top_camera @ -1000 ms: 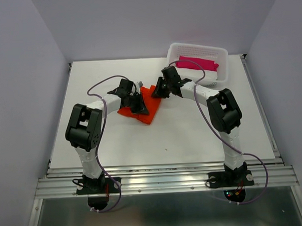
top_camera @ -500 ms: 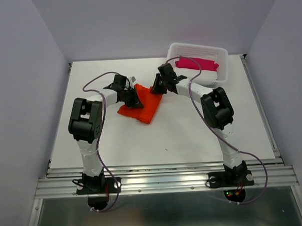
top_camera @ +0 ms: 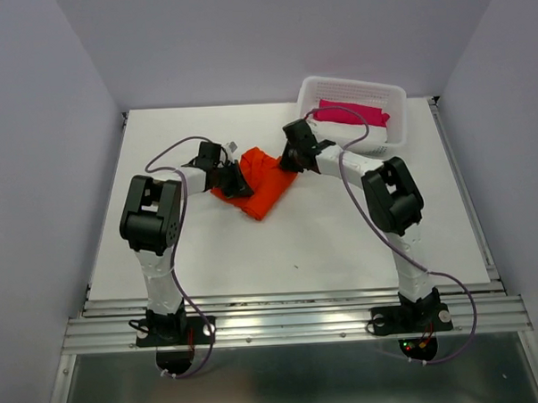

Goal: Roll the t-shirts
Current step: Roll the T-shirt to the center of the board.

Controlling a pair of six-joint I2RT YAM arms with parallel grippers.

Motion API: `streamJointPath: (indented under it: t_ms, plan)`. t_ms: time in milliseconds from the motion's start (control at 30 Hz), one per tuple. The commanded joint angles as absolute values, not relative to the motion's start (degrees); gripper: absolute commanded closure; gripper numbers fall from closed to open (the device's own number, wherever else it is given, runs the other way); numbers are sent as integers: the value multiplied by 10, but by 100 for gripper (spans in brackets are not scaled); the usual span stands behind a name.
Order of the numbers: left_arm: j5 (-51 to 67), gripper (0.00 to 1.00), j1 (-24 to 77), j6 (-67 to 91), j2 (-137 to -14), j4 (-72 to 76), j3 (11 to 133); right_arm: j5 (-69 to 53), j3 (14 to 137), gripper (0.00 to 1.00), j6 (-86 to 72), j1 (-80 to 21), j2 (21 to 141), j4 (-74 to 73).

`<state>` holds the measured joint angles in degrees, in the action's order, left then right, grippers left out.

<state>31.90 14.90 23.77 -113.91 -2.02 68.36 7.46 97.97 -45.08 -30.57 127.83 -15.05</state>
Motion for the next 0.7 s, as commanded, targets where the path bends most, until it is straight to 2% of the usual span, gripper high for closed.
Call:
streamJointPath:
  t_ms: [0, 433, 667]
  plan:
    - [299, 100, 146, 241, -1146, -50, 641, 162, 943, 78, -456, -299, 1250, -182]
    - [301, 100, 146, 259, -1075, -25, 559, 126, 862, 80, -462, -299, 1226, -145]
    - [237, 100, 145, 238, -1007, -103, 623, 77, 879, 80, -421, -299, 1225, -130]
